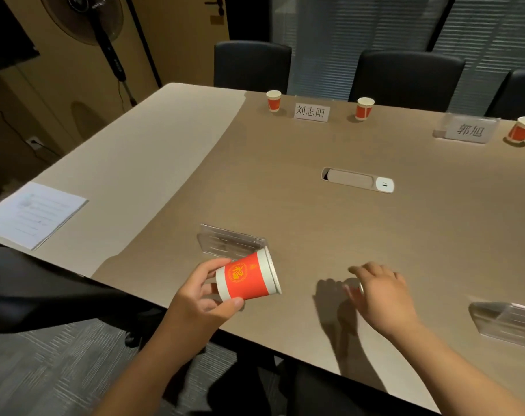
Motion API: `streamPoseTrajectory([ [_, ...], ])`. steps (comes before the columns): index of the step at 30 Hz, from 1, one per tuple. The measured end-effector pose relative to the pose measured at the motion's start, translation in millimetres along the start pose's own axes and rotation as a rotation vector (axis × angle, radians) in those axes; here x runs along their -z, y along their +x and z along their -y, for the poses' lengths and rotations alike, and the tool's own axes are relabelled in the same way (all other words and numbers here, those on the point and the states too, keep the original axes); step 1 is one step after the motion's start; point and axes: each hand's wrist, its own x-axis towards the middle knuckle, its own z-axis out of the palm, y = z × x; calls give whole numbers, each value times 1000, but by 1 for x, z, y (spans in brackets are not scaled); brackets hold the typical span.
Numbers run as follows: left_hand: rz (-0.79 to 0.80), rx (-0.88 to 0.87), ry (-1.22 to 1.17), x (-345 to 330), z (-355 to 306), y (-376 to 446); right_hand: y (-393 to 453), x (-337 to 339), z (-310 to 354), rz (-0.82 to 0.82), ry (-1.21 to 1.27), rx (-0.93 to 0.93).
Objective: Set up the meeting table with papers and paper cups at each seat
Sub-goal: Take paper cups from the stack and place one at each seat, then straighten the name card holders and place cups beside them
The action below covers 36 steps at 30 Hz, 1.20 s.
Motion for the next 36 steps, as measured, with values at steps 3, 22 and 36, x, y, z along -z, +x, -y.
streamPoseTrajectory([
  [3, -13, -23, 28, 30, 9, 16, 9, 41, 74, -125, 621, 98],
  [22, 95, 27, 442, 236, 42, 113, 146, 19, 364, 1, -36, 592],
  [36, -54, 254, 568, 254, 59, 191, 268, -59, 405, 281, -236, 731],
])
